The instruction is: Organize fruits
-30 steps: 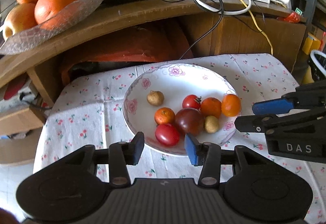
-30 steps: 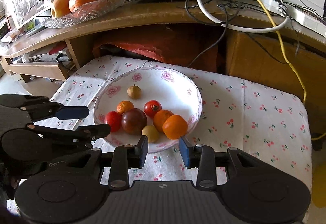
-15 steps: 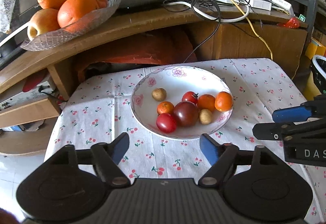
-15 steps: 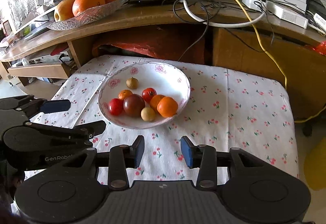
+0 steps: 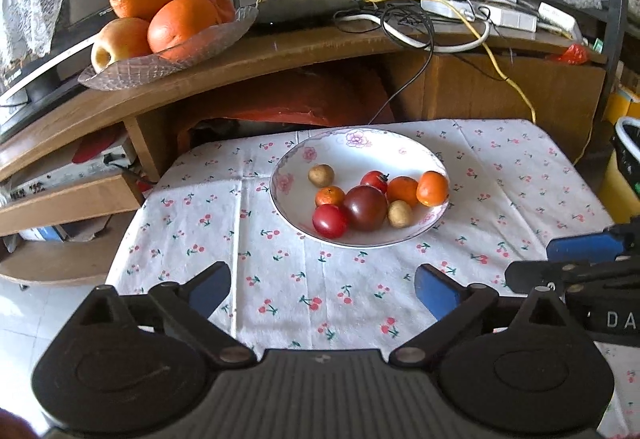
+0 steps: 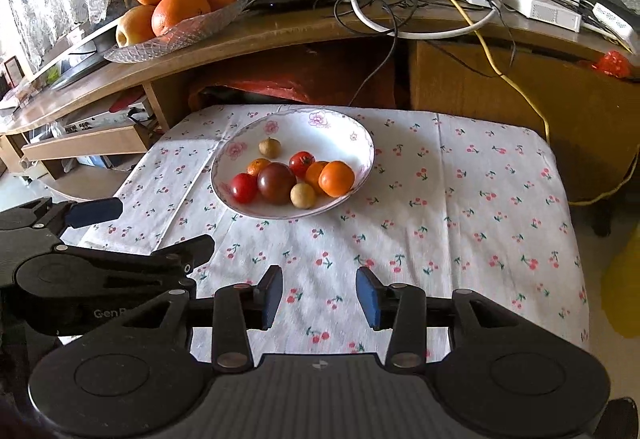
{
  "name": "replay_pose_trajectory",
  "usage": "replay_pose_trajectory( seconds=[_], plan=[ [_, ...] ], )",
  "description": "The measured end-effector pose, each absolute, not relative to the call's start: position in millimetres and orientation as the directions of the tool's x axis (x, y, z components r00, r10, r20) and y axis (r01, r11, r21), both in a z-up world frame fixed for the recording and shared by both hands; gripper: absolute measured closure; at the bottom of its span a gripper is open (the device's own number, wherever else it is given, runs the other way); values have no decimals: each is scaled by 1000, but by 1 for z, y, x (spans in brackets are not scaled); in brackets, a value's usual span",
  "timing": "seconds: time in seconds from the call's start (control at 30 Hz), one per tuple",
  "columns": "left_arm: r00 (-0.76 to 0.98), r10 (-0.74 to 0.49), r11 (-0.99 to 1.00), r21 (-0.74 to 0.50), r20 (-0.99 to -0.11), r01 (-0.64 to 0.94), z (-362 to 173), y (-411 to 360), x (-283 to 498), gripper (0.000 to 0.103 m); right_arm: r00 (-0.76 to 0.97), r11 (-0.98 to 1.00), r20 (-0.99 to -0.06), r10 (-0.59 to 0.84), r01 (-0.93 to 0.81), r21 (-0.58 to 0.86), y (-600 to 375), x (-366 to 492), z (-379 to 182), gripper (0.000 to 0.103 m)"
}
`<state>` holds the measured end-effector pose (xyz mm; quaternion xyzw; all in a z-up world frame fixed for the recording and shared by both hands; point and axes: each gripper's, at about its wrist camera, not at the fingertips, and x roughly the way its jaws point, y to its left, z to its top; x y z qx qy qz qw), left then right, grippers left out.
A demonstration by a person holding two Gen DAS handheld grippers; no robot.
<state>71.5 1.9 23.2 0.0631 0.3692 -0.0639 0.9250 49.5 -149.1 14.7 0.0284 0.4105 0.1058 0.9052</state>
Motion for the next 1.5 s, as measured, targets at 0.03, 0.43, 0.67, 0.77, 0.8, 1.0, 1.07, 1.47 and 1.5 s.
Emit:
replay_pose_trajectory(
  seconds=[0.03,0.43,0.67,0.77,0.8,1.0,1.07,1.47,1.5],
  plan=[
    [719,-75,985,60,-691,161,24,3,70,0,641,976,-737,213,-165,139,-149,47,15,67],
    [741,-76,988,50,-668,147,32,0,45,0,655,979,-727,205,-135,155,-152,27,19,66],
    [747,-75,991,35,-660,130,37,2,34,0,664,977,-718,211,-131,166,-152,15,23,63],
    [753,-59,992,46,-655,118,39,0,28,0,666,977,-716,211,-130,168,-152,11,25,63],
    [754,-54,992,50,-654,114,40,0,26,0,665,977,-716,211,-129,168,-152,10,25,63],
    [759,-47,993,52,-650,106,42,0,16,0,667,977,-714,213,-128,171,-152,1,25,63],
    [757,-51,994,44,-652,104,42,0,13,0,669,977,-712,213,-128,171,-152,-3,26,63],
    [755,-33,994,58,-655,93,42,-3,-7,0,663,977,-719,210,-125,170,-151,-21,26,63],
    [754,-31,994,60,-656,93,42,-3,-9,0,662,978,-720,208,-123,169,-151,-22,25,63]
  ],
)
